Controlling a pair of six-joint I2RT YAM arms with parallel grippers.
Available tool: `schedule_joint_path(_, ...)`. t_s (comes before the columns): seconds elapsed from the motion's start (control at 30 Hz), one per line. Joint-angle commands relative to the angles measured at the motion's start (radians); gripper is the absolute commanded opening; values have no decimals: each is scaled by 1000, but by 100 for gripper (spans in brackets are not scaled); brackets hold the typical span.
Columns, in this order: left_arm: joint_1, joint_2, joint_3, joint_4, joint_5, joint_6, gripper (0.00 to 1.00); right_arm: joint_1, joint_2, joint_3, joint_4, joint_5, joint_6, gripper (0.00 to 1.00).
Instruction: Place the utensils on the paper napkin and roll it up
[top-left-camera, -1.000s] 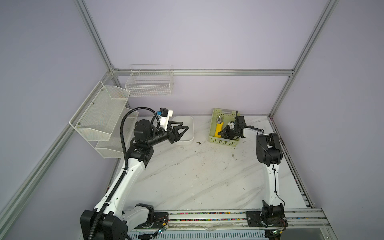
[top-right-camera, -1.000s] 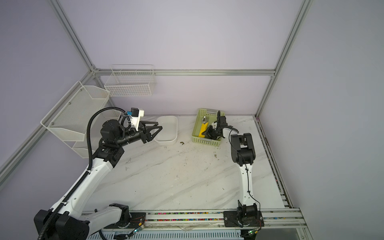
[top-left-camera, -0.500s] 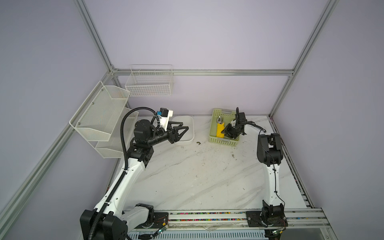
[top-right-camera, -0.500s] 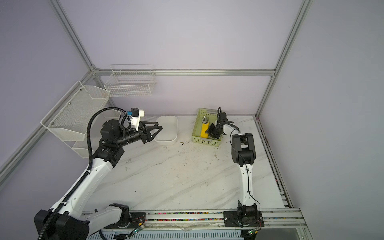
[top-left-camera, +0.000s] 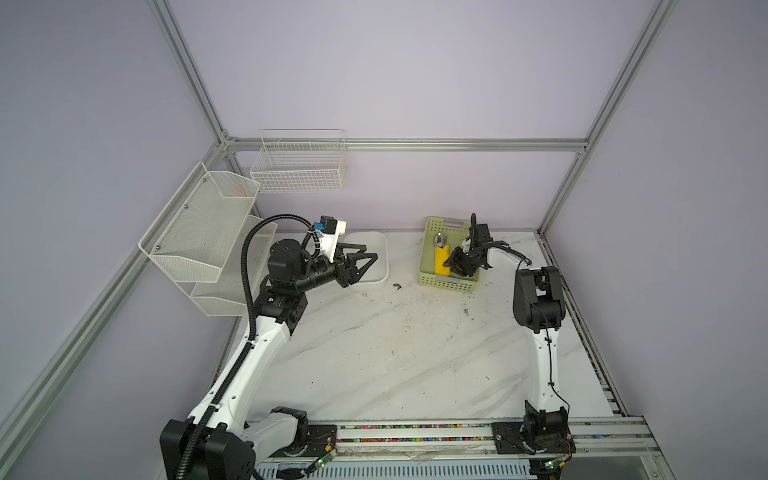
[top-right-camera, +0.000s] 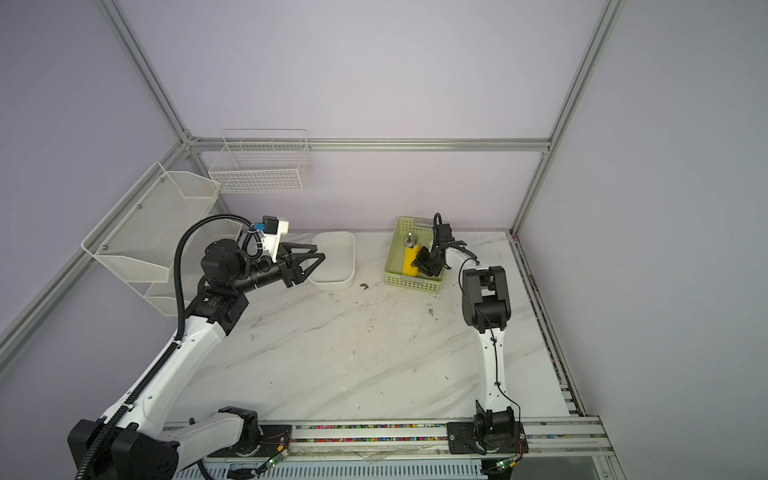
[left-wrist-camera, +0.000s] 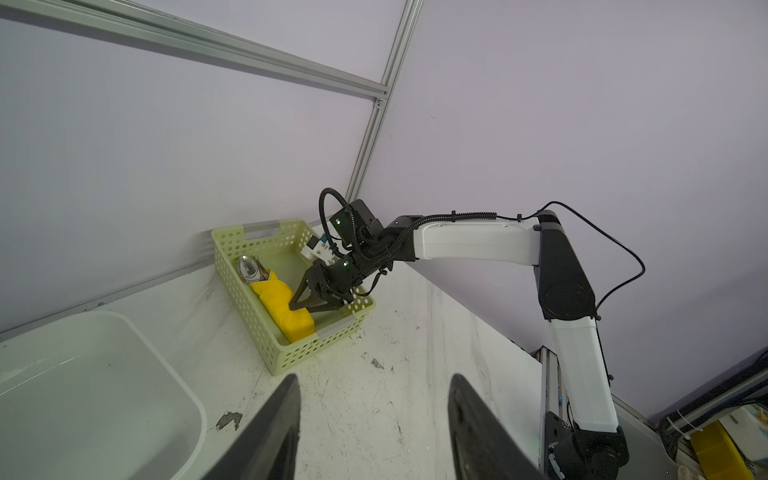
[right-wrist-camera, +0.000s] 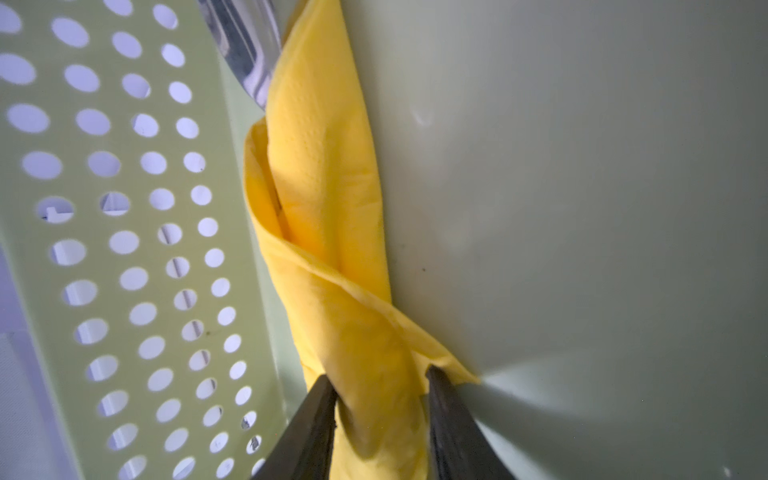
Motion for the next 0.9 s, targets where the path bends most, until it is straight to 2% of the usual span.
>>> schedule_joint_path(0.0,11,-10,47,37,16,-24,55,0,82,-76,-37,-72,14,41)
schedule_joint_path(0.2,11,-9,37,69,20,-49,56,-1,129,-70,25,-193,15,41)
schedule_joint_path(0.43,10,-7,34,80,18,-60,56,-1,170,-66,52,-205,29,39)
schedule_joint_path(0.6,11,-5,33,79,19,-62,56,-4,191,-98,130,-284,120,36)
schedule_joint_path(0.73,10,-4,27,90,19,-72,56,-9,178,-123,123,-227,150,37)
schedule_joint_path(0.87,9,8,25,102,-1,-84,55,-11,173,-127,126,-242,151,38)
